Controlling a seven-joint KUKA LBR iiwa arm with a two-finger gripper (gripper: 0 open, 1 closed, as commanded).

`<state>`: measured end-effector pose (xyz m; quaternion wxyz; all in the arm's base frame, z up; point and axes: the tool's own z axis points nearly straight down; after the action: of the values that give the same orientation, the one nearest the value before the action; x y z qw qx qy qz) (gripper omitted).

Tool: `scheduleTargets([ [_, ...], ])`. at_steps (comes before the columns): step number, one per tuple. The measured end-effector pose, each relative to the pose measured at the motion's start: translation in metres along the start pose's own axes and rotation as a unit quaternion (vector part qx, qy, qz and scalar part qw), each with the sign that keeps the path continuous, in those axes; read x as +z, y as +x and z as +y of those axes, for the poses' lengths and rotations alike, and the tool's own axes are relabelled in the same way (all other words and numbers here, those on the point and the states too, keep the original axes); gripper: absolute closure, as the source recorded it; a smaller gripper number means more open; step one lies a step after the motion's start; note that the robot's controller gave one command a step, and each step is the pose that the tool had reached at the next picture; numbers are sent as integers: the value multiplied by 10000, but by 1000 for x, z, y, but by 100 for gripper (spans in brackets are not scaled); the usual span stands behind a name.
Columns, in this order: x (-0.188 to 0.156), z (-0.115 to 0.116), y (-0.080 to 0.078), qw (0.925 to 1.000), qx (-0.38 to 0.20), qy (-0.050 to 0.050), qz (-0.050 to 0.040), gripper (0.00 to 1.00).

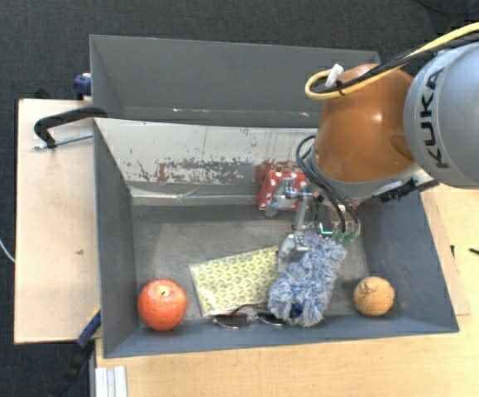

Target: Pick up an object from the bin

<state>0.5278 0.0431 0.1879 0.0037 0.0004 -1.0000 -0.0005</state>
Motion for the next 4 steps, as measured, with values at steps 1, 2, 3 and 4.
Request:
scheduleTargets([
  [1, -4, 0, -2, 10000, 4, -2, -43, 0],
  [2, 36, 9, 4, 9987, -499, 3, -60, 0],
  [3, 47, 29, 15, 9903, -1392, 4, -37, 0],
  [4, 66, 33, 14, 9913, -1315, 4, -39, 0],
])
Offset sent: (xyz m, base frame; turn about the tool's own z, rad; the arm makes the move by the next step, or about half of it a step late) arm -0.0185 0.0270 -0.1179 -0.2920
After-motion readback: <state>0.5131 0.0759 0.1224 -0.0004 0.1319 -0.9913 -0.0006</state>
